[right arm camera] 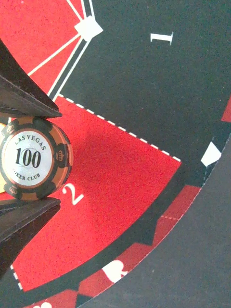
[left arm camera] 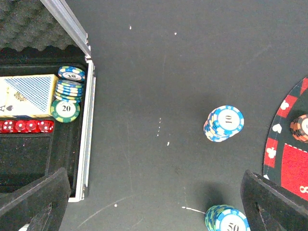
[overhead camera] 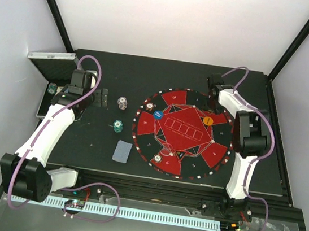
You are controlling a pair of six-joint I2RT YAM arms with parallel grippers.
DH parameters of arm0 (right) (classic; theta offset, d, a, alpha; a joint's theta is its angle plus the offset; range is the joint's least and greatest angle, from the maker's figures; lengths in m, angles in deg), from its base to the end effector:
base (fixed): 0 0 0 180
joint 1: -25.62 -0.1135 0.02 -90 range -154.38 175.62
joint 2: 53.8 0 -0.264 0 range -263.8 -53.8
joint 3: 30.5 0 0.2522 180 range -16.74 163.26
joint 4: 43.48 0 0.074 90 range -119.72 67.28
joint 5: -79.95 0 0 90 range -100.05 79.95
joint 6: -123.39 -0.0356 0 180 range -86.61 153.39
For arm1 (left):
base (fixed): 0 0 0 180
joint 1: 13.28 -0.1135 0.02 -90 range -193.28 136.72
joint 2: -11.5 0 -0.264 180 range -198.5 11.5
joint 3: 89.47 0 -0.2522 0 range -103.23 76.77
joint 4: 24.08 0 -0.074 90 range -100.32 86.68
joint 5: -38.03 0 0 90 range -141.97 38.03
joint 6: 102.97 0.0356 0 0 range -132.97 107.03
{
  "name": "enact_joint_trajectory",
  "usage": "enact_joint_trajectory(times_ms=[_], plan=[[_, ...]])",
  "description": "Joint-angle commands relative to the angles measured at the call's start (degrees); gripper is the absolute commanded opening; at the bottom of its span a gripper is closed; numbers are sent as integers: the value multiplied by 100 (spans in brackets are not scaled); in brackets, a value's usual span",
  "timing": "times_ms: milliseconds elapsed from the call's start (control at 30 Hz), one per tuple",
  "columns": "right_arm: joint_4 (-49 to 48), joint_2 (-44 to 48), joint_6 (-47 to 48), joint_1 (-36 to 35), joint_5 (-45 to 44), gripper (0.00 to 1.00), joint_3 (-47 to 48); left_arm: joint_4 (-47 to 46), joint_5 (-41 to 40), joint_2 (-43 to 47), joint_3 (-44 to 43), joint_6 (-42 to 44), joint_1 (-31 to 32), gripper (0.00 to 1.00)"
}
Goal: Distribute texas hold em gaming equipment
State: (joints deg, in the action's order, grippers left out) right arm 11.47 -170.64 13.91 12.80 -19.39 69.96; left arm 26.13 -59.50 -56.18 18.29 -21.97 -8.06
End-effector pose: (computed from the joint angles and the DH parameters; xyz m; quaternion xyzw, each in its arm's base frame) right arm 0.4070 0.0867 0.1746 0.0703 0.9811 -0.0322 0.1776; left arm 0.2469 -0.0179 0.2996 -0.0552 0.9227 0.0137 0.3813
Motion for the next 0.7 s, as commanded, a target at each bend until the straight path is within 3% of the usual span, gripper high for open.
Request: enact_joint_trajectory(times_ms=[0,400,567,667], plan=[[188,-259,101,32,-76,39,402,-58,-60,-52,-122,71,-38,99],[433,-684,94,70,-65,48,918,-51,1,-96,-145,66,-40,99],[484,-686,93,72,-101,64,1000,-57,23,-118,-146,64,-38,99],[573,-607,94,76,-105,68,1082,-42,119,-131,-154,90,-42,99]])
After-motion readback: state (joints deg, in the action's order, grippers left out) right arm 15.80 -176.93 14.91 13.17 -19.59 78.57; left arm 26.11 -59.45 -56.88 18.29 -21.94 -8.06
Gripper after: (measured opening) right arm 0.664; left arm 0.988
